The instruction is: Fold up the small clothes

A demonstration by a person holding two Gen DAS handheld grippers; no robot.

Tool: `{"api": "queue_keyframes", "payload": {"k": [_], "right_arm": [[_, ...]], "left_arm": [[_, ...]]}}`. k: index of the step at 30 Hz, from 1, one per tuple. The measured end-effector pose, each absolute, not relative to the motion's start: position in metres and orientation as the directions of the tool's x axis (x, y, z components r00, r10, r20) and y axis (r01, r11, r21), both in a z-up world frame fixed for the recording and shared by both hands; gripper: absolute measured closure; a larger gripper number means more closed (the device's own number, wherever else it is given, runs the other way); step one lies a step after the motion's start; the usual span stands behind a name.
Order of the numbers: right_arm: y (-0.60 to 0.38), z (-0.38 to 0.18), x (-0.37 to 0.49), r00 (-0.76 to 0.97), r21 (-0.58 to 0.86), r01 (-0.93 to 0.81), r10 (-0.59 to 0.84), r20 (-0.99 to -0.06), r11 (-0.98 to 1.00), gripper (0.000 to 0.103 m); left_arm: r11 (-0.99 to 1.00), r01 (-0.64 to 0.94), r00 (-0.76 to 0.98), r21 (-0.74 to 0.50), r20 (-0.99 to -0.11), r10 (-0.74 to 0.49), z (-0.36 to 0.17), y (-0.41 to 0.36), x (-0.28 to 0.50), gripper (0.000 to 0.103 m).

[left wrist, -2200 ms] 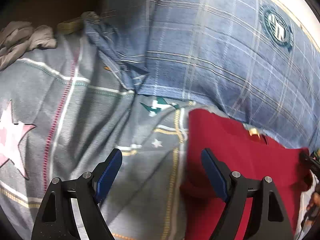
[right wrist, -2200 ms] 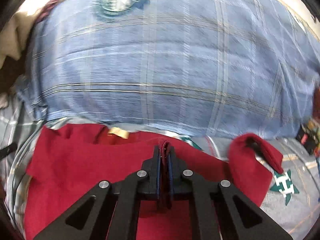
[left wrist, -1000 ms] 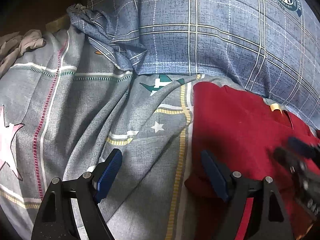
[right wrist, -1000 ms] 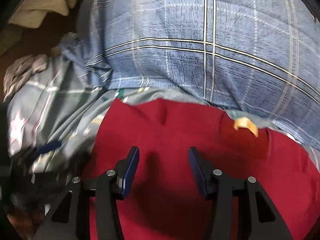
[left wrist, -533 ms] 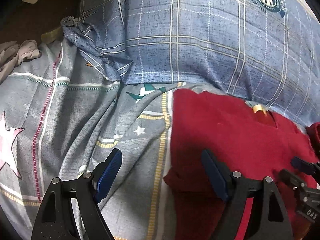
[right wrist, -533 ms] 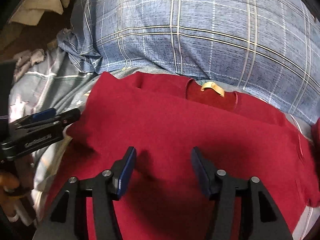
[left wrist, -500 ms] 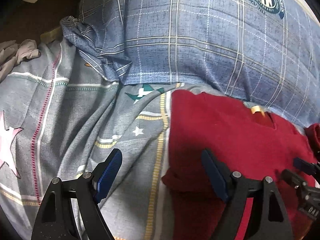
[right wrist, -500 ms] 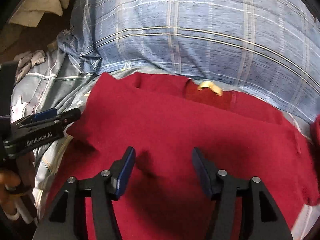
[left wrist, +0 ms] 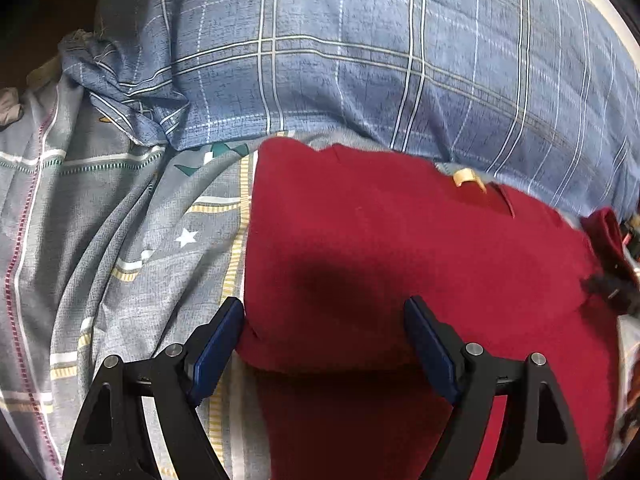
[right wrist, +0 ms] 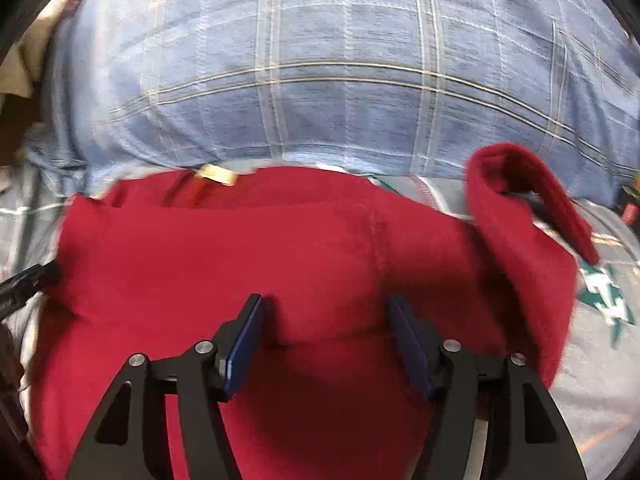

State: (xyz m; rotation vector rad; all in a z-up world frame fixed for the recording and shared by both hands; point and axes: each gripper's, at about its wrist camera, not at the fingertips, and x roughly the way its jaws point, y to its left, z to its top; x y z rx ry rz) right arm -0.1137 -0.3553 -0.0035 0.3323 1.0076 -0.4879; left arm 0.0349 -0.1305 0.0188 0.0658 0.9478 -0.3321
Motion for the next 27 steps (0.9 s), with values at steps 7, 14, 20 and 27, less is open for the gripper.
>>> {"api": "queue_keyframes", "payload": {"k": [7, 14, 20, 27], "right_arm": [[-0.404, 0.053, -0.159, 0.513, 0.093, 0.672, -0.371, -0.775, 0.735, 0.031], [-0.475, 0.045, -0.221, 0.452, 0.249, 0.848, -0.391, -0.802, 0.468, 0.03], [-0.475, 0.041, -0.218, 0.516, 0.336, 0.822, -0.353, -0.781, 0.459, 0.029], [-0.493, 0.033, -0.183, 0.593, 0.462, 0.784, -0.284, -0.753, 0.414, 0.025]], "left_arm": [[0.948, 0.304, 0.529, -0.09, -0.812, -0.246, 0.019, -0.134, 0.038, 0.021], [0.949, 0.305, 0.53, -0.084, -0.813, -0.242, 0.018, -0.135, 0.039, 0.021], [0.949, 0.303, 0.527, -0.09, -0.814, -0.245, 0.016, -0.133, 0.039, 0.021], [0.95, 0.297, 0.521, -0.092, -0.818, -0.242, 0.013, -0.134, 0.042, 0.019]]}}
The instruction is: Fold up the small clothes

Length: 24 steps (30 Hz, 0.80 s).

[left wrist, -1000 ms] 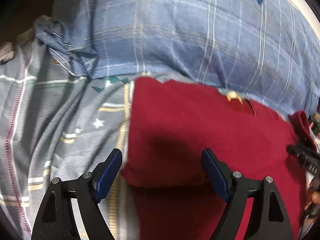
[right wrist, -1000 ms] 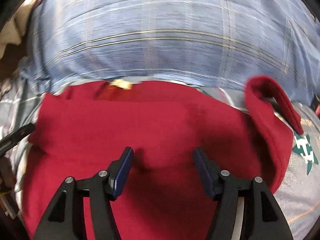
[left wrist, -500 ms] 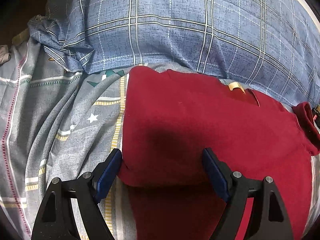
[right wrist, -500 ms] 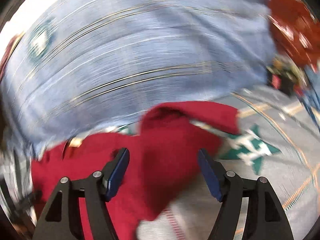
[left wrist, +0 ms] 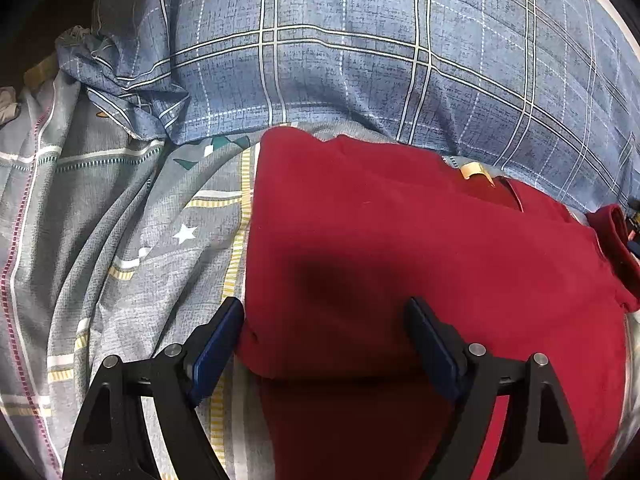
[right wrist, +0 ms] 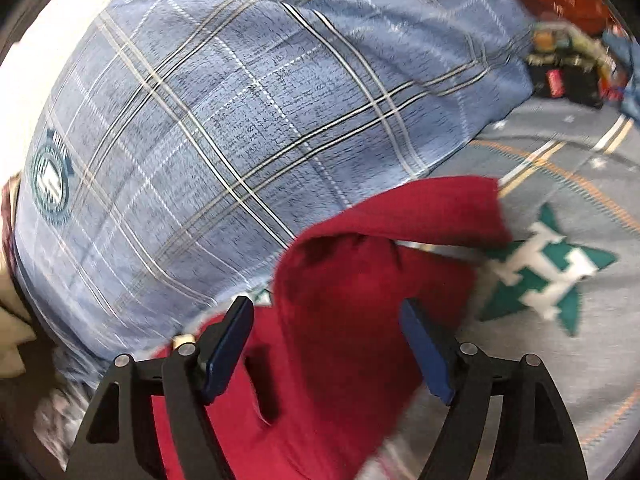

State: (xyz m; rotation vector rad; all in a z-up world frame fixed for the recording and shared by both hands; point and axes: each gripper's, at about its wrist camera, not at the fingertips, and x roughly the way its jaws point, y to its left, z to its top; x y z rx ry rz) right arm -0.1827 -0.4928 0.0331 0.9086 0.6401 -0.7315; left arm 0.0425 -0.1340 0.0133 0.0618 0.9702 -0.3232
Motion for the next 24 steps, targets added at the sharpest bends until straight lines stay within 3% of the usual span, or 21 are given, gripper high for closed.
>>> {"api": "queue_keyframes", "payload": {"k": [8, 9, 10, 12, 13, 17, 24], "right_arm": [[-0.539, 0.006, -0.156, 0.575, 0.5, 0.814, -0.292, -0.764, 0.296, 0.023], [-0.543, 0.002, -0.154, 0.557, 0.48, 0.826, -0.297, -0.776, 0.295, 0.029], [-0.545, -0.002, -0.153, 0.528, 0.446, 0.844, -0.306, -0.792, 0.298, 0.051], [-0.544, -0.003, -0.151, 0.48, 0.37, 0.863, -0.33, -0.813, 0.344, 0.085], [-0.541, 0.001, -0.151, 0.464, 0.337, 0.866, -0.346, -0.815, 0.369, 0.088], [-0.512, 0.046, -0.153, 0.494, 0.253, 0.821, -0.416, -0.763, 0.511, 0.092], [-0.398, 0.109, -0.126, 0.678, 0.239, 0.582, -0.301, -0.671, 0.777, 0.092]], "left_arm": [[0.949, 0.296, 0.509, -0.105, -0.823, -0.25, 0.012, -0.133, 0.047, 0.019], [0.95, 0.294, 0.507, -0.108, -0.824, -0.251, 0.013, -0.132, 0.048, 0.019], [0.951, 0.29, 0.508, -0.111, -0.824, -0.251, 0.014, -0.13, 0.049, 0.02], [0.955, 0.274, 0.523, -0.109, -0.817, -0.243, 0.018, -0.125, 0.051, 0.02], [0.961, 0.257, 0.543, -0.104, -0.807, -0.232, 0.022, -0.12, 0.052, 0.02], [0.97, 0.206, 0.584, -0.131, -0.779, -0.229, 0.032, -0.105, 0.053, 0.02], [0.964, 0.182, 0.586, -0.193, -0.766, -0.264, 0.033, -0.094, 0.05, 0.02]]}}
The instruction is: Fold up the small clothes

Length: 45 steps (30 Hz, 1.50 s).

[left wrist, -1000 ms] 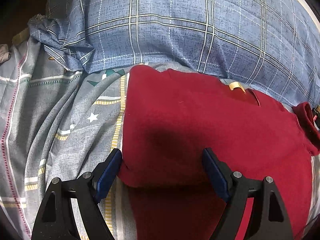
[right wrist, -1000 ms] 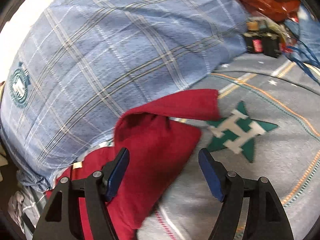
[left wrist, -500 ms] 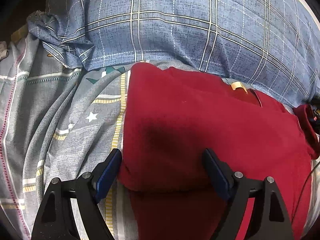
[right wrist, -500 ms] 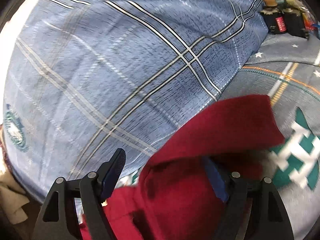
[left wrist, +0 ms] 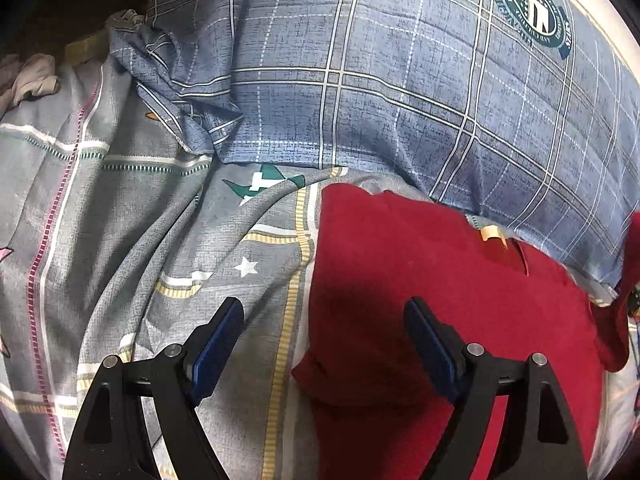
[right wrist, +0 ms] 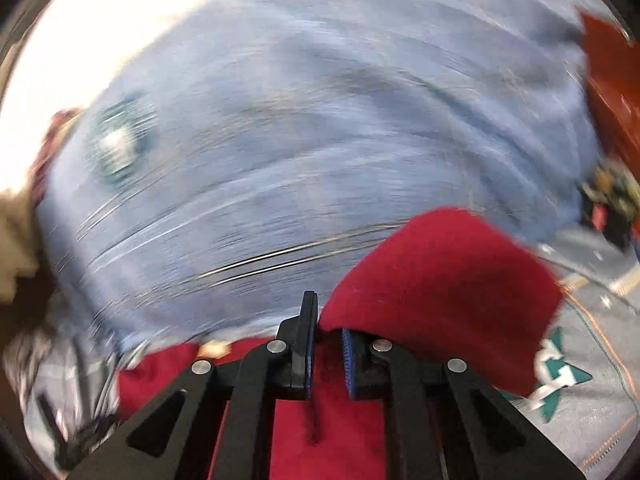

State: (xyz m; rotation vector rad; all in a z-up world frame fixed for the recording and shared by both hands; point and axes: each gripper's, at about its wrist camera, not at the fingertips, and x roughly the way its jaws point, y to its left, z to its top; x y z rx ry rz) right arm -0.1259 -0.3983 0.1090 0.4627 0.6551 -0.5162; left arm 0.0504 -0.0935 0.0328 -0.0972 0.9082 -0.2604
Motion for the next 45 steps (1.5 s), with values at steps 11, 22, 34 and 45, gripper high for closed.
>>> {"api": "queue_keyframes", "payload": {"k": [11, 22, 34, 45], "right_arm": [[-0.264, 0.008, -0.056, 0.541, 0.303, 0.294, 0.103, -0.835, 0.906, 0.048], [-0.318, 0.028, -0.108, 0.64, 0.4, 0.439, 0.032, -0.768, 0.804, 0.026], [-0.352, 0.066, -0.14, 0.725, 0.443, 0.453, -0.03, -0.688, 0.774, 0.026], [-0.38, 0.08, -0.161, 0.72, 0.412, 0.534, -0.141, -0.679, 0.738, 0.025]], "left_arm": [[0.917, 0.268, 0.549, -0.296, -0.735, -0.398, 0.036, -0.092, 0.051, 0.02], [0.881, 0.381, 0.501, -0.28, -0.738, -0.452, 0.024, -0.116, 0.04, 0.022], [0.878, 0.435, 0.447, -0.199, -0.798, -0.403, 0.02, -0.189, 0.05, 0.047], [0.847, 0.471, 0.471, -0.244, -0.742, -0.476, 0.068, -0.185, 0.049, 0.091]]}}
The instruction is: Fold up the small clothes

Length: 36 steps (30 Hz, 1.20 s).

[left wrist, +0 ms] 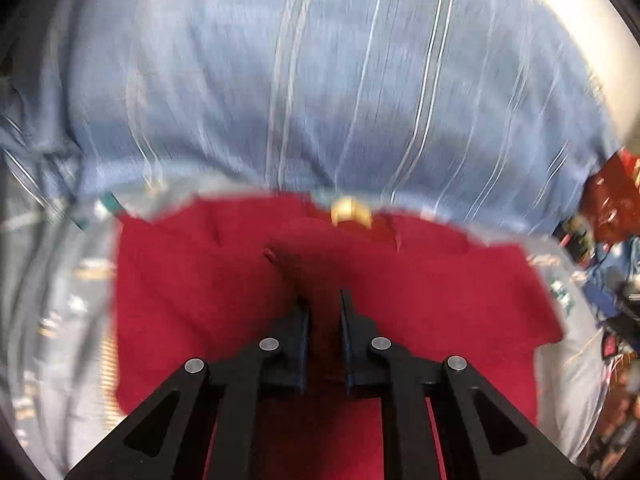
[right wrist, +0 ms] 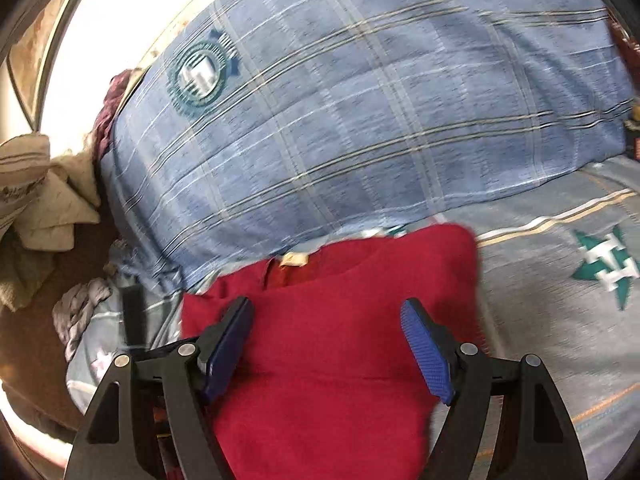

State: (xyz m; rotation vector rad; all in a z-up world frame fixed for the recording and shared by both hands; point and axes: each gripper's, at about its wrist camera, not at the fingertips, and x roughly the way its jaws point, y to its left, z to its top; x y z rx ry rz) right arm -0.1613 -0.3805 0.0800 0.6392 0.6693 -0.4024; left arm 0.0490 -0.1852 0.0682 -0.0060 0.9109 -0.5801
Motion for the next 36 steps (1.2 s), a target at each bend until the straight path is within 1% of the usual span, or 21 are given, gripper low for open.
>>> {"api": "queue_keyframes", "payload": {"k": [2, 4, 6, 9, 12, 16, 18, 19, 20, 21, 22, 23, 24, 25, 28, 31, 34, 36], "right_arm": [[-0.388, 0.085, -0.168, 0.717, 0.405, 0.555, -0.171, -0.675, 0.726, 0.025], [-0.394, 0.086, -0.174, 0.707, 0.395, 0.581, -0.201, -0.678, 0.712, 0.022], [-0.399, 0.084, -0.175, 0.692, 0.389, 0.601, -0.212, -0.69, 0.698, 0.022], [-0.399, 0.069, -0.167, 0.667, 0.388, 0.599, -0.169, -0.726, 0.7, 0.021], [-0.391, 0.05, -0.151, 0.614, 0.334, 0.595, -0.144, -0.776, 0.731, 0.021], [-0.378, 0.032, -0.135, 0.512, 0.206, 0.593, -0.166, -0.843, 0.779, 0.021], [-0.367, 0.033, -0.131, 0.476, 0.116, 0.567, -0.21, -0.854, 0.815, 0.021], [-0.361, 0.034, -0.128, 0.452, 0.044, 0.542, -0.247, -0.857, 0.839, 0.022], [-0.354, 0.03, -0.125, 0.401, -0.066, 0.519, -0.312, -0.861, 0.852, 0.022], [-0.352, 0.025, -0.124, 0.352, -0.137, 0.511, -0.352, -0.867, 0.848, 0.022], [-0.351, 0.014, -0.123, 0.291, -0.194, 0.495, -0.372, -0.881, 0.847, 0.022], [-0.349, 0.002, -0.123, 0.248, -0.211, 0.47, -0.357, -0.9, 0.857, 0.022], [-0.349, -0.001, -0.123, 0.244, -0.211, 0.461, -0.352, -0.904, 0.862, 0.025], [-0.349, 0.003, -0.125, 0.259, -0.212, 0.467, -0.362, -0.895, 0.858, 0.022], [-0.35, 0.017, -0.13, 0.303, -0.176, 0.47, -0.345, -0.888, 0.865, 0.022], [-0.353, 0.031, -0.133, 0.403, -0.094, 0.506, -0.331, -0.853, 0.858, 0.022], [-0.353, 0.033, -0.116, 0.475, -0.023, 0.515, -0.308, -0.825, 0.857, 0.022], [-0.35, 0.032, -0.106, 0.507, -0.022, 0.513, -0.323, -0.799, 0.858, 0.023]], "left_arm": [[0.853, 0.472, 0.517, -0.224, -0.713, -0.473, 0.085, -0.168, 0.041, 0.091], [0.863, 0.462, 0.53, -0.206, -0.715, -0.455, 0.085, -0.151, 0.035, 0.091], [0.87, 0.45, 0.518, -0.201, -0.735, -0.437, 0.072, -0.14, 0.036, 0.091], [0.88, 0.404, 0.466, -0.251, -0.771, -0.434, 0.041, -0.133, 0.046, 0.091], [0.885, 0.391, 0.458, -0.254, -0.78, -0.426, 0.027, -0.136, 0.056, 0.091], [0.879, 0.417, 0.511, -0.233, -0.739, -0.438, 0.041, -0.14, 0.061, 0.09], [0.877, 0.423, 0.541, -0.228, -0.712, -0.446, 0.047, -0.137, 0.062, 0.09], [0.88, 0.422, 0.549, -0.218, -0.711, -0.439, 0.047, -0.136, 0.061, 0.089], [0.887, 0.413, 0.547, -0.205, -0.722, -0.422, 0.042, -0.137, 0.064, 0.088], [0.892, 0.407, 0.539, -0.2, -0.735, -0.411, 0.036, -0.134, 0.06, 0.088], [0.901, 0.388, 0.517, -0.194, -0.764, -0.387, 0.025, -0.132, 0.062, 0.087], [0.909, 0.372, 0.5, -0.187, -0.785, -0.366, 0.018, -0.134, 0.064, 0.087], [0.916, 0.359, 0.484, -0.181, -0.803, -0.348, 0.009, -0.134, 0.065, 0.087], [0.918, 0.35, 0.48, -0.184, -0.806, -0.345, 0.005, -0.135, 0.064, 0.086], [0.922, 0.349, 0.5, -0.168, -0.799, -0.334, 0.009, -0.137, 0.058, 0.084], [0.927, 0.341, 0.518, -0.156, -0.791, -0.324, 0.012, -0.133, 0.051, 0.08], [0.928, 0.332, 0.513, -0.169, -0.793, -0.328, 0.01, -0.131, 0.051, 0.078], [0.929, 0.331, 0.514, -0.168, -0.793, -0.327, 0.013, -0.13, 0.051, 0.078]]}}
